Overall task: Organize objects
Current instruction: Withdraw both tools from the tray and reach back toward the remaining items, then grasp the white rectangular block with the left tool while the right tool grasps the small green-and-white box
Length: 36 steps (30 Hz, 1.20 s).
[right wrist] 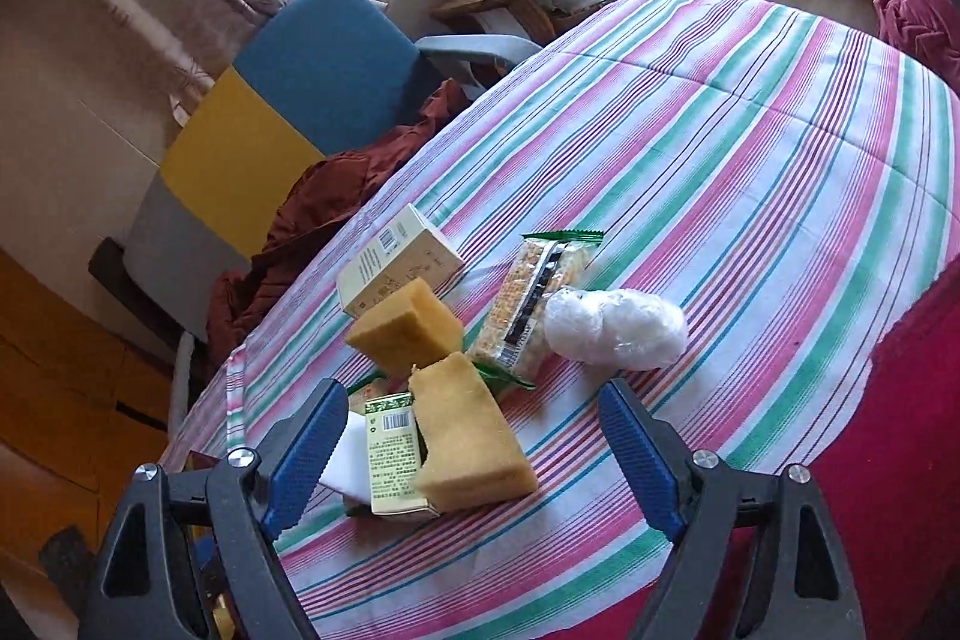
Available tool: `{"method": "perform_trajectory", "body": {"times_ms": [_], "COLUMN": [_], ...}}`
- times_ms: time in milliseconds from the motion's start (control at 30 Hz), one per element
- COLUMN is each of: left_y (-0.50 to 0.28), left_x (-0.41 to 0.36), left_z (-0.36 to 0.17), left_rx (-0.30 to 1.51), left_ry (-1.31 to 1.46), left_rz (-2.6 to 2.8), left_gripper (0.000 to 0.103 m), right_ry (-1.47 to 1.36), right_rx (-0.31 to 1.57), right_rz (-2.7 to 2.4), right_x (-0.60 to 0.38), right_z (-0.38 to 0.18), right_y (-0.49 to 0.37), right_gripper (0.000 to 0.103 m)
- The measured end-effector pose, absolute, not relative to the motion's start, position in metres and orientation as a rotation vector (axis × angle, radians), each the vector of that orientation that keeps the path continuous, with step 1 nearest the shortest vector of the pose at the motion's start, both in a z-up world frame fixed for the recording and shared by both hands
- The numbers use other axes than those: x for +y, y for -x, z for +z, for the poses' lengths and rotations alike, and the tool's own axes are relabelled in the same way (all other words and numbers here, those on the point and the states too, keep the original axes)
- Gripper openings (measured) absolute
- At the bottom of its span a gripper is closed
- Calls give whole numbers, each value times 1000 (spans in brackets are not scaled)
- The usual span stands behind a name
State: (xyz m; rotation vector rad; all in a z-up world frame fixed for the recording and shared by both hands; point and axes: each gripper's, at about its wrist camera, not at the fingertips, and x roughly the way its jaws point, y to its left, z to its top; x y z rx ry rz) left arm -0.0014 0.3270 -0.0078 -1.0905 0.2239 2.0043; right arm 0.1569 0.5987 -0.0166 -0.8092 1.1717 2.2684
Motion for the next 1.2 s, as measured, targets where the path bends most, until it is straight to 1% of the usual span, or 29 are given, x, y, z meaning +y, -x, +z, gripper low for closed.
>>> {"method": "perform_trajectory", "body": {"times_ms": [100, 167, 200, 300, 400, 433, 467, 500, 700, 867, 967, 1133, 1200], "left_y": [4, 7, 9, 19, 30, 32, 32, 33, 21, 16, 10, 5, 4], "left_x": [348, 365, 371, 389, 401, 403, 407, 410, 390, 340, 317, 281, 275], "left_z": [-16, -23, -26, -40, -50, -51, -52, -54, -44, -33, -30, -28, -30], "left_rx": [189, 154, 142, 96, 10, -3, -1, 8, 11, -7, 27, 40, 51], "left_ry": [1128, 1155, 1172, 1224, 1288, 1291, 1292, 1298, 1245, 1229, 1232, 1265, 1271], "left_rz": [1961, 1920, 1906, 1883, 1856, 1855, 1851, 1830, 1795, 1815, 1818, 1820, 1823], "left_gripper": [75, 67, 65, 65, 65, 62, 43, 34, 29, 29, 26, 26, 26], "right_ry": [799, 802, 805, 819, 823, 828, 832, 837, 861, 890, 917, 1104, 1227], "right_rx": [1199, 1202, 1203, 1206, 1213, 1214, 1214, 1213, 1202, 1171, 1142, 977, 902], "right_rz": [2281, 2281, 2281, 2282, 2284, 2283, 2282, 2282, 2286, 2293, 2296, 2390, 2461], "right_x": [599, 601, 601, 601, 601, 602, 602, 602, 602, 599, 596, 568, 545], "right_z": [-18, -19, -19, -20, -21, -21, -22, -22, -23, -23, -23, -20, -22], "right_y": [-157, -156, -155, -153, -152, -151, -151, -150, -147, -143, -140, -116, -102], "right_gripper": [87, 87, 87, 87, 87, 87, 87, 87, 87, 87, 87, 87, 83]}}
